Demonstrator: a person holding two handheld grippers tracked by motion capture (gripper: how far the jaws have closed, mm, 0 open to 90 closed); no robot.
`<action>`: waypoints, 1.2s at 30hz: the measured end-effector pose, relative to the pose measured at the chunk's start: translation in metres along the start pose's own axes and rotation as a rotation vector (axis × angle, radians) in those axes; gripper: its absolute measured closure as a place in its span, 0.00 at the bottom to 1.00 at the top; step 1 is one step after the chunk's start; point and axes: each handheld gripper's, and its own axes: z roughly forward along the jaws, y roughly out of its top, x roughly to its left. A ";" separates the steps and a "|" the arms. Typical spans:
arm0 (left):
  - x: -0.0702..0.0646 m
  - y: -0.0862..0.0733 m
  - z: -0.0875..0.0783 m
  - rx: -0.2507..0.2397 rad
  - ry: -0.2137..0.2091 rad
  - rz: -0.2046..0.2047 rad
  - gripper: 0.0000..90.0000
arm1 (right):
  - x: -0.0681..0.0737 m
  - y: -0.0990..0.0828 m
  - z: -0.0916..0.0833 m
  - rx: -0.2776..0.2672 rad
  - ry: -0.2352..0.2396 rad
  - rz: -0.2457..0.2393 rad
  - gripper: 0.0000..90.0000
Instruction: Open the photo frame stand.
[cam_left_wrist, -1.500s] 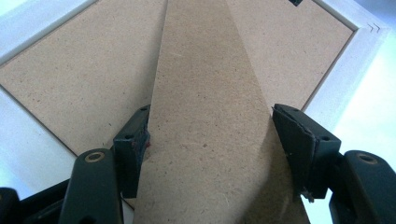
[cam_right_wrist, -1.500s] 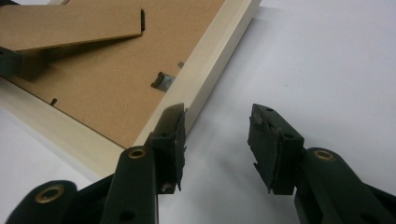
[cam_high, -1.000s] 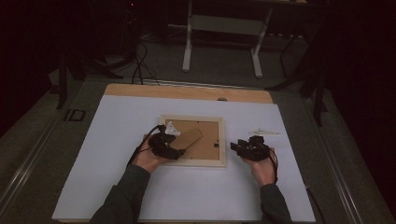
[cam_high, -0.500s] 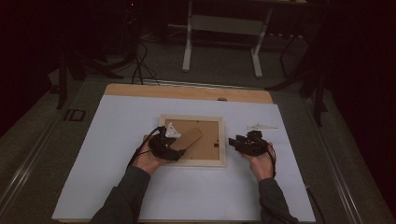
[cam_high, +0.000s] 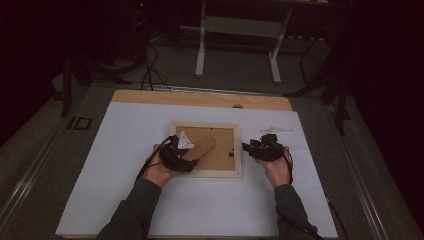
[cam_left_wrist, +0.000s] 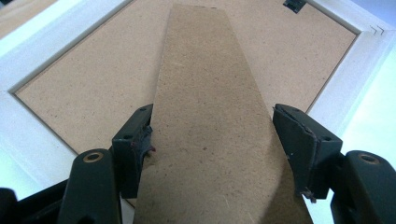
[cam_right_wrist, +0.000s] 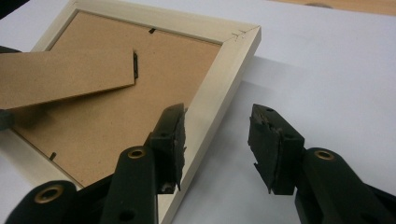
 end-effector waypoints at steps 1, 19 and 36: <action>0.000 0.000 0.000 -0.003 0.006 0.000 0.40 | 0.000 0.001 0.000 0.001 -0.002 -0.002 0.61; 0.000 0.003 -0.006 -0.036 0.073 0.031 0.39 | 0.003 0.025 0.000 -0.019 0.014 -0.012 0.62; -0.005 0.005 -0.007 -0.053 0.117 0.055 0.39 | 0.003 0.029 0.009 -0.008 0.027 -0.016 0.61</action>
